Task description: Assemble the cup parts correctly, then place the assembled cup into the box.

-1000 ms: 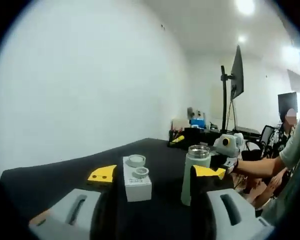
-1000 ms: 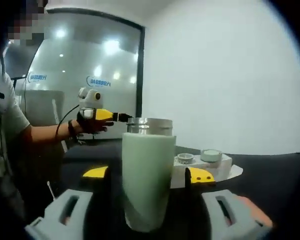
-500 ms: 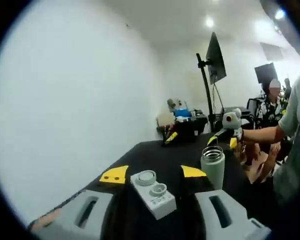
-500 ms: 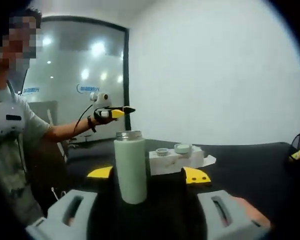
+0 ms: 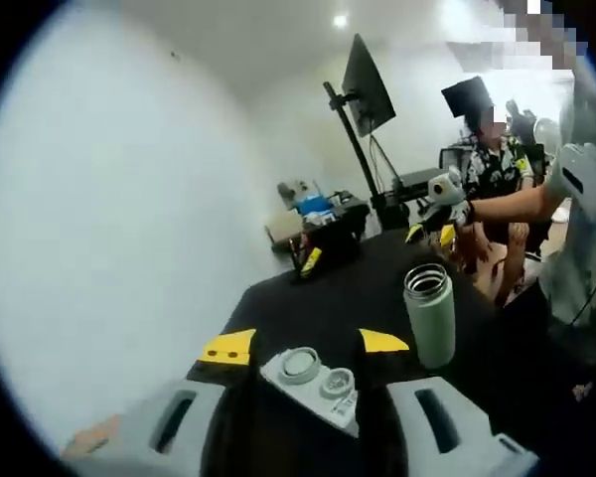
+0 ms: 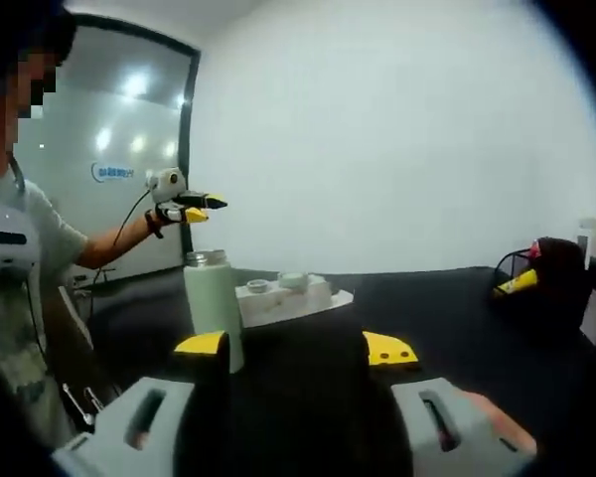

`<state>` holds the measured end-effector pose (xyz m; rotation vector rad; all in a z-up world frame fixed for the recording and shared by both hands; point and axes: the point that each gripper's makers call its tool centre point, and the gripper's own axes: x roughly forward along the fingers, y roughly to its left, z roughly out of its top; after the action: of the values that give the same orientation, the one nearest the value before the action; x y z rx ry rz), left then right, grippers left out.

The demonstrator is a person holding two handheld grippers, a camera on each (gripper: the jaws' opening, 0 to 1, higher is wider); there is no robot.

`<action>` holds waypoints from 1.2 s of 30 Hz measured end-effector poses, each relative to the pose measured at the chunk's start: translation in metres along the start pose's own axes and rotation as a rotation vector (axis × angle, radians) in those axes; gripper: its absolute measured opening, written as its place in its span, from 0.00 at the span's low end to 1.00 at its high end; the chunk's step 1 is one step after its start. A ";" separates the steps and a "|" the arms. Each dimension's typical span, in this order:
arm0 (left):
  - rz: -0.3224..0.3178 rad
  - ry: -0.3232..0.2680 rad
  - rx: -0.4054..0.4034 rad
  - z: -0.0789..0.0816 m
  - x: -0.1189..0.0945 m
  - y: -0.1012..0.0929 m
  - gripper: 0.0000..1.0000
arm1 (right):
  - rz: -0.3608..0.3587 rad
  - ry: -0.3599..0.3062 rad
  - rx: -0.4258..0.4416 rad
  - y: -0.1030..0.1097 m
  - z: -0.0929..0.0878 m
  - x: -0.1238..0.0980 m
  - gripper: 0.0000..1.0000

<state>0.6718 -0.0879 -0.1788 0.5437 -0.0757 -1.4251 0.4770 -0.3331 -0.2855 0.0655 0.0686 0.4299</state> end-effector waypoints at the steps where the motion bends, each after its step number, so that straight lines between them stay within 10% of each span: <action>1: -0.031 0.016 0.005 -0.002 0.002 0.001 0.31 | -0.014 0.002 0.001 -0.003 0.000 -0.003 0.49; 19: -0.239 0.167 0.132 -0.007 0.027 0.020 0.24 | -0.057 -0.003 0.009 -0.014 0.005 0.001 0.47; 36: -0.540 0.418 0.251 -0.066 0.068 -0.035 0.18 | -0.045 0.028 0.023 -0.013 -0.011 0.017 0.44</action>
<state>0.6749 -0.1337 -0.2694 1.1210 0.2478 -1.8024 0.4971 -0.3372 -0.2984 0.0807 0.1023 0.3850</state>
